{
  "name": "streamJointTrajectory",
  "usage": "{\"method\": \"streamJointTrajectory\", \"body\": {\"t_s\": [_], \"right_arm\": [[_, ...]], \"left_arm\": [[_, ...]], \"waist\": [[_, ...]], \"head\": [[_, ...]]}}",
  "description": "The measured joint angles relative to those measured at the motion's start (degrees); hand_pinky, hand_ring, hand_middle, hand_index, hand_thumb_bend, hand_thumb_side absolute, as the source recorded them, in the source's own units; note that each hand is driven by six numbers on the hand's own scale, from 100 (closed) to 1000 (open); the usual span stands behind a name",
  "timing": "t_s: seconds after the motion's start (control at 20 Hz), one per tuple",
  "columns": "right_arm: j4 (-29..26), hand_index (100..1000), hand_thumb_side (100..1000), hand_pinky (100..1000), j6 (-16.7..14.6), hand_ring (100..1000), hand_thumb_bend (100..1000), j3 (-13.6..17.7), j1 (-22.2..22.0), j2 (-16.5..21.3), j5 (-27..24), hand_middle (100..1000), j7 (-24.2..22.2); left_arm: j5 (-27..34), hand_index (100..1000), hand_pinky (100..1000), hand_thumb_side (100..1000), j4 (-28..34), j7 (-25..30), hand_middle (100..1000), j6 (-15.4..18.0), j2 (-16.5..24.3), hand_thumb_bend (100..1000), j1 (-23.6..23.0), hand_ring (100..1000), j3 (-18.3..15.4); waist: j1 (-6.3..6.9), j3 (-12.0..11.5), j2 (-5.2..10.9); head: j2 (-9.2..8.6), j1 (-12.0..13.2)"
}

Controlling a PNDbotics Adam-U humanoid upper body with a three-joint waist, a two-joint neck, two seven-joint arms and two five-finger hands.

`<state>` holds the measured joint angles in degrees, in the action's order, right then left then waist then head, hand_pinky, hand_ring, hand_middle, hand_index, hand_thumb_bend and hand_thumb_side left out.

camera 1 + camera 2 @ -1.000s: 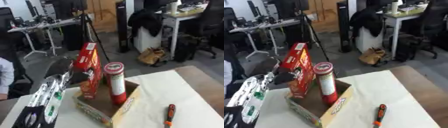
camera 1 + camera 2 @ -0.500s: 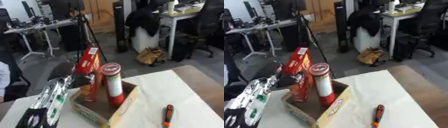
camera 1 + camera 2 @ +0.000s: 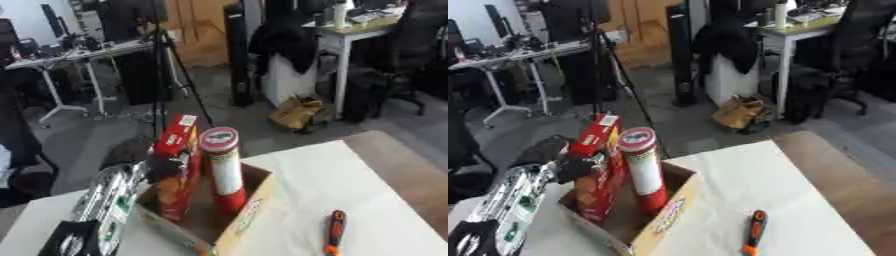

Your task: Pick up objects on the table and place them in the box.

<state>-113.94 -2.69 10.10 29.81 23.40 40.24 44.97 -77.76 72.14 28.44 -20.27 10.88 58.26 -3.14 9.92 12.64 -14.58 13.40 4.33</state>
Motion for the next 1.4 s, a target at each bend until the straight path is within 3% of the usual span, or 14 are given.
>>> {"method": "streamJointTrajectory", "body": {"t_s": [0.45,0.6,0.7,1.05,1.3,1.4], "right_arm": [[0.00,810,1000,895,-0.05,912,100,0.00,0.00,0.00,-0.02,886,0.03],[0.00,809,1000,894,-0.05,911,100,0.00,0.00,0.00,-0.02,886,0.03],[0.00,809,1000,894,-0.05,911,100,0.00,0.00,0.00,-0.02,886,0.02],[0.00,809,1000,893,-0.08,911,100,-0.01,-0.01,0.00,-0.02,886,0.04],[0.00,807,1000,891,-0.16,910,100,-0.01,0.00,0.00,-0.05,885,0.09],[0.00,807,1000,891,-0.19,910,100,-0.01,0.04,0.00,-0.11,885,0.11]], "left_arm": [[-0.75,883,486,1000,1.41,2.44,729,0.59,0.01,100,0.00,741,-0.04],[-0.74,923,473,1000,1.75,2.11,753,0.53,0.01,100,0.00,744,-0.06],[-0.57,968,492,1000,2.26,1.14,789,0.33,0.01,100,0.02,767,-0.11],[0.86,960,496,1000,4.38,-4.84,784,-0.61,0.50,100,0.21,778,-0.47],[1.95,1000,682,1000,4.59,-5.14,944,-0.28,1.01,100,1.12,934,-0.58],[2.05,1000,684,1000,4.34,-4.11,937,0.31,1.01,100,1.15,935,-0.59]], "waist": [[-0.01,-0.01,-0.09],[-0.01,-0.02,-0.14],[-0.01,-0.03,-0.14],[-0.03,-0.04,-0.14],[-0.04,-0.09,-0.13],[-0.04,-0.07,-0.13]], "head": [[0.00,-0.02],[0.00,-0.03],[0.00,-0.06],[-0.05,-0.15],[-0.05,-0.22],[-0.05,-0.22]]}}
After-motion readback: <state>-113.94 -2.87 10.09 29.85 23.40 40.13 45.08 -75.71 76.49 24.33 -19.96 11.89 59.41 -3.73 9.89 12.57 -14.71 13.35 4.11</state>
